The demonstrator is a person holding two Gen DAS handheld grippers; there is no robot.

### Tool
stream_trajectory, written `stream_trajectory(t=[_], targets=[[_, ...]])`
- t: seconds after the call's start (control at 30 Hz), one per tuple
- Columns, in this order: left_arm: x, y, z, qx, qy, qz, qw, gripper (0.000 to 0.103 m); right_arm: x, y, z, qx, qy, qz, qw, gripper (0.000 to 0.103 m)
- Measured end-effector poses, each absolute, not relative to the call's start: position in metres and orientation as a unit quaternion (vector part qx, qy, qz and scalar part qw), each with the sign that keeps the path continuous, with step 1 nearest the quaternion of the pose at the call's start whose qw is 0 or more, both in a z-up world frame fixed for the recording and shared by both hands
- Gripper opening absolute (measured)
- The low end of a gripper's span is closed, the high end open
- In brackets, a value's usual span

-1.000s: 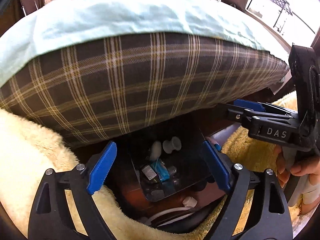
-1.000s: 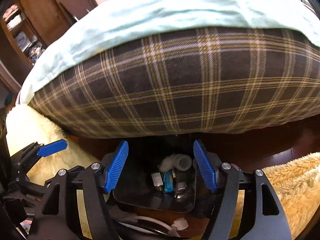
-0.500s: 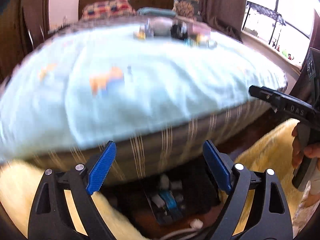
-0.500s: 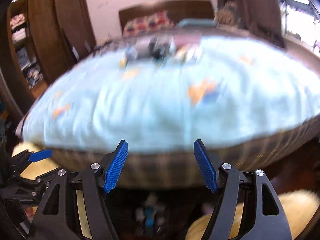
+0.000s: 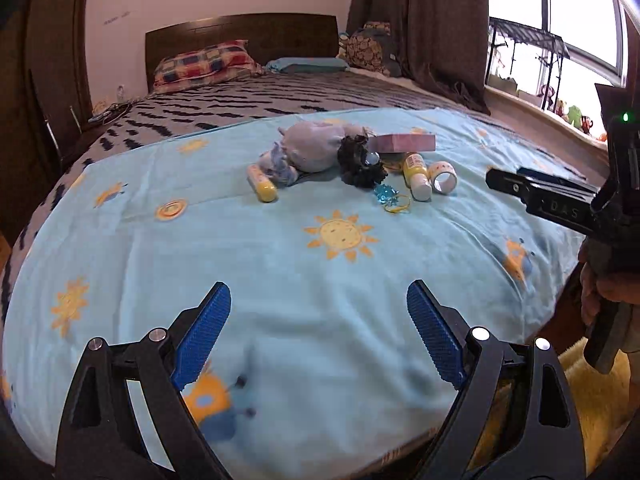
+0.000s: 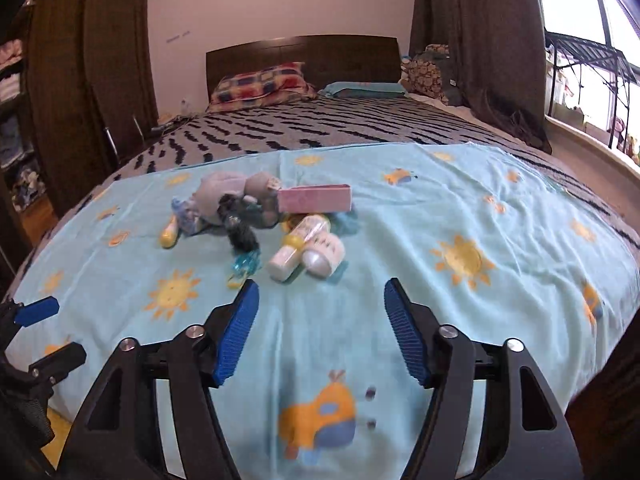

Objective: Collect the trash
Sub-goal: 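Grasp the teal pacifier with left tool while right tool grasps white roll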

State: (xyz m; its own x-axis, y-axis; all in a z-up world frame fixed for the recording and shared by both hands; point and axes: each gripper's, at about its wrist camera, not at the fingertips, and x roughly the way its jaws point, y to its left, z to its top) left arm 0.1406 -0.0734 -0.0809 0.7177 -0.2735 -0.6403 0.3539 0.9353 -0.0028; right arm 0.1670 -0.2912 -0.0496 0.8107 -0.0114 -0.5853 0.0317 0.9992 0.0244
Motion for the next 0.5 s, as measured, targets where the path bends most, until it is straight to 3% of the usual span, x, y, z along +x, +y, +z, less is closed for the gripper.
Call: stream_trajectory(t=[0.13, 0.33, 0.5], targets=[[0.167, -0.098, -0.091, 0.066, 0.349, -0.173, 0.919, 0.084, 0.196, -0.296, -0.059, 0.023, 0.325, 0.001, 0.945, 0.047], [0.198, -0.13, -0.1, 0.063, 0.364, -0.192, 0.909, 0.08, 0.227, -0.305, -0.076, 0.038, 0.349, 0.027, 0.936, 0.047], [0.229, -0.153, -0.113, 0.053, 0.387, -0.204, 0.898, 0.065, 0.243, -0.303, -0.086, 0.042, 0.366, 0.044, 0.929, 0.047]])
